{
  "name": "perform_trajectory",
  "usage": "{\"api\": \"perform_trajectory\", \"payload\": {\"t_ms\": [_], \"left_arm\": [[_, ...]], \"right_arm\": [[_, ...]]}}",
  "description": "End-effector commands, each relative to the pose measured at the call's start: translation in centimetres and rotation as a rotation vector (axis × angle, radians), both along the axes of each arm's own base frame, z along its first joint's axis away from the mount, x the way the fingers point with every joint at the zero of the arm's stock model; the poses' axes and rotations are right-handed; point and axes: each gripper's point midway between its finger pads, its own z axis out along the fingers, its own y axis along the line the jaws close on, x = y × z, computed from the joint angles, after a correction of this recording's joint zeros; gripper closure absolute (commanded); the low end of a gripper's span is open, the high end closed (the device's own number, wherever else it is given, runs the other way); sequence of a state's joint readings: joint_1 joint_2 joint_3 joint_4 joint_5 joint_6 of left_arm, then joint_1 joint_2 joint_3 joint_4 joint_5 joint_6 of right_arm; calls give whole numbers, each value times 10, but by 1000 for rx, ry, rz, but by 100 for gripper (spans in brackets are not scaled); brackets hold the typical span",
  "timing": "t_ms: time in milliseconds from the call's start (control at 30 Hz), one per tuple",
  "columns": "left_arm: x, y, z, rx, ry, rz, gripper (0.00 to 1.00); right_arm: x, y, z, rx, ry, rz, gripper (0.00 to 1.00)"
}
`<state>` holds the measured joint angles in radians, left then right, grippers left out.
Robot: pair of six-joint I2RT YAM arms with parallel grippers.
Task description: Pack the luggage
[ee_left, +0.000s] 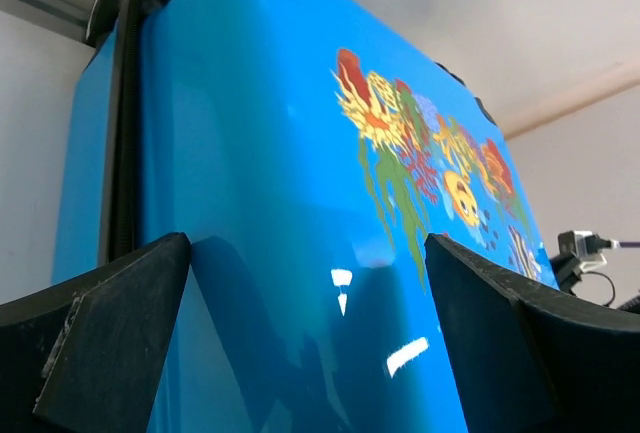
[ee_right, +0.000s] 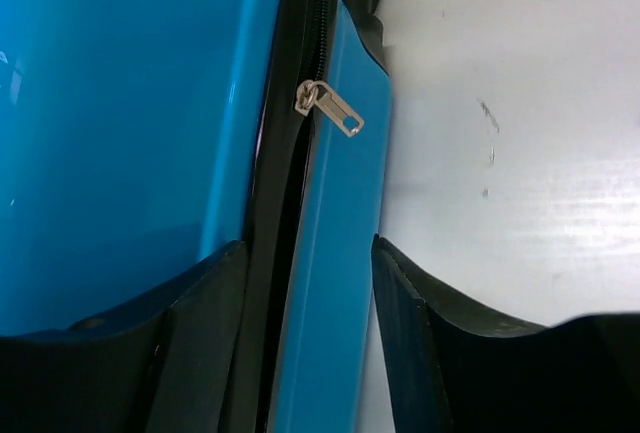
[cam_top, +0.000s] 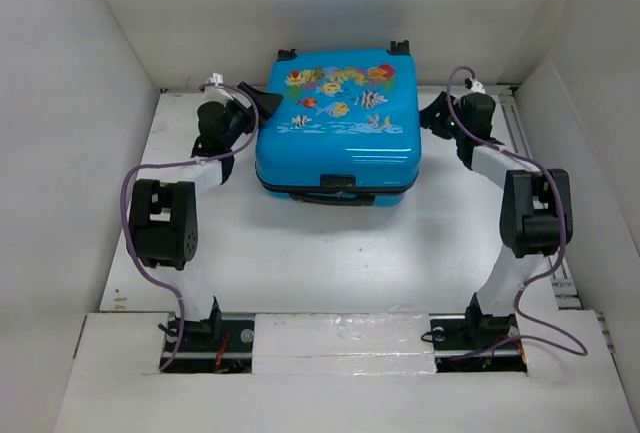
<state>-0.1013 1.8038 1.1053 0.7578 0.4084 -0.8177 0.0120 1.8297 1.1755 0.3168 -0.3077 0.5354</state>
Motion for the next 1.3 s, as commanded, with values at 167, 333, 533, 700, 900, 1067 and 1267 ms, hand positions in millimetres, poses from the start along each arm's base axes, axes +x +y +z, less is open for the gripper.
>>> {"api": "perform_trajectory", "payload": {"t_ms": [167, 333, 533, 700, 900, 1067, 1267], "left_arm": [[-110, -108, -62, 49, 137, -267, 5], [-154, -133, -72, 71, 161, -299, 5], [-211, -166, -75, 61, 167, -333, 5], [-248, -194, -66, 28, 171, -360, 5], [-264, -185, -56, 39, 157, -284, 5], [-262, -143, 10, -12, 8, -111, 5], [-262, -87, 84, 17, -151, 87, 3]], "right_arm": [[-19, 119, -19, -77, 39, 382, 45], [-47, 147, -44, -117, 63, 524, 46], [-58, 117, -23, -82, 29, 544, 44], [-58, 84, 0, -88, -6, 473, 33], [-50, 79, 3, -73, 28, 493, 33], [-38, 72, 21, -106, 2, 409, 34], [-40, 18, 116, -89, -197, 196, 33]]}}
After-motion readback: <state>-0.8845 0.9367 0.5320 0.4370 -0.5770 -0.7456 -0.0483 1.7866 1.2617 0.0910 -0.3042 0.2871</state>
